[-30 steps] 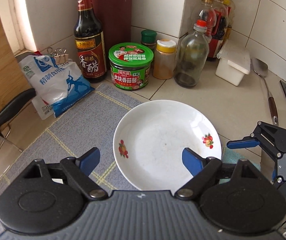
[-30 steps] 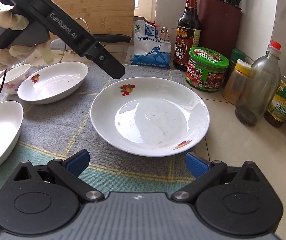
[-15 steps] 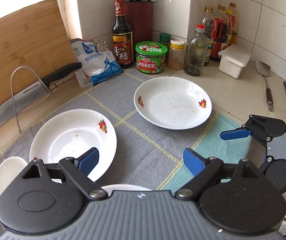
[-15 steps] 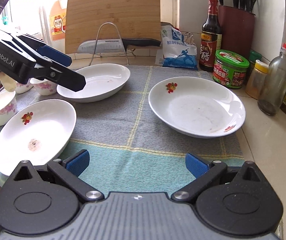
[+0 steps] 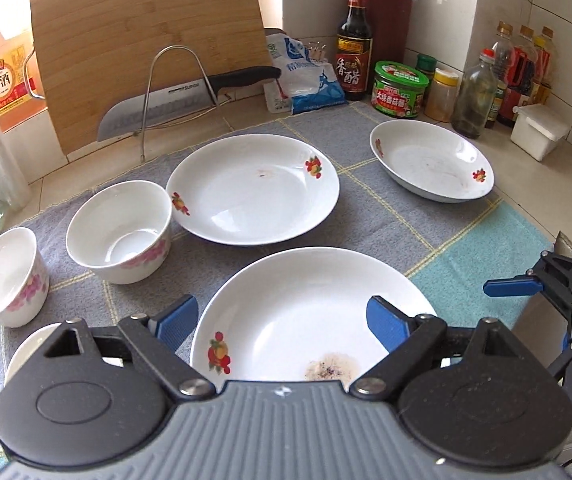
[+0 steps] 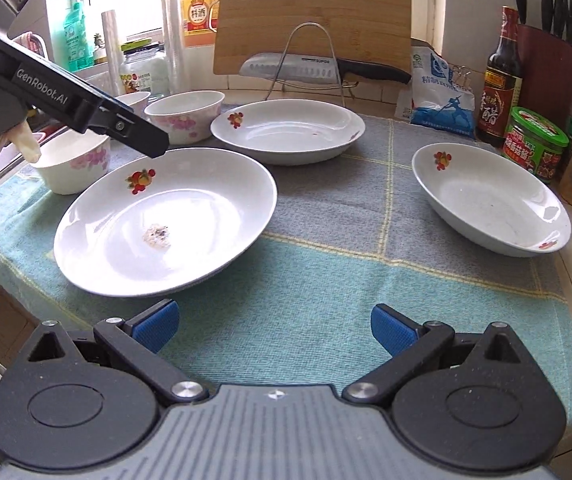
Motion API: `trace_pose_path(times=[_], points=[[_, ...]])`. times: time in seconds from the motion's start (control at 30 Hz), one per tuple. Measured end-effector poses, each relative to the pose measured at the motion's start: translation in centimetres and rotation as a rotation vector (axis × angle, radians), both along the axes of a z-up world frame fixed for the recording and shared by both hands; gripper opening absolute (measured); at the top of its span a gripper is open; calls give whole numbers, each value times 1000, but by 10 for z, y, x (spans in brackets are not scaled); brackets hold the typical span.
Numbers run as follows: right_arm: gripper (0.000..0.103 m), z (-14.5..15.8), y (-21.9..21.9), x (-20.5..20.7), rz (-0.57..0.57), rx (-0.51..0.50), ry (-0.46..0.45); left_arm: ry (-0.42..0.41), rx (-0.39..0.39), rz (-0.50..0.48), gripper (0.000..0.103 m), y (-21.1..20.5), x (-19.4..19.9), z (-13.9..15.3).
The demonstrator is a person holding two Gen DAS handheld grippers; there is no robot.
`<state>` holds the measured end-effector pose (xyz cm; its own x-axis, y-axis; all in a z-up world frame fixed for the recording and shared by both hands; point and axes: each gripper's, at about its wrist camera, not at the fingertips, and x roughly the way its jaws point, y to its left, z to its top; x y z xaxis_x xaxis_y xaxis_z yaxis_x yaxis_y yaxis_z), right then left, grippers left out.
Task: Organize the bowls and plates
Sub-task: 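Grasp the rim of the stained white flower plate with the left tool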
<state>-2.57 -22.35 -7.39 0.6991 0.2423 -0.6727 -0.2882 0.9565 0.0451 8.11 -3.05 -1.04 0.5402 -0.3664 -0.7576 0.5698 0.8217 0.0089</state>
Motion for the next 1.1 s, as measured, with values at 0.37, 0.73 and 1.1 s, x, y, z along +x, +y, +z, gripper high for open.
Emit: trace_pose_path(times=[0.37,0.73,1.1], points=[[103,-16,38,2,127,-4,-28,27,25,-1,91,11,1,-3],[103,-25,52,4,181,-16,-99,131,75,-60,90,11,31,-19],[103,-27,53,5,196,-7,-126,238,135,-140,80,-5,59,-39]])
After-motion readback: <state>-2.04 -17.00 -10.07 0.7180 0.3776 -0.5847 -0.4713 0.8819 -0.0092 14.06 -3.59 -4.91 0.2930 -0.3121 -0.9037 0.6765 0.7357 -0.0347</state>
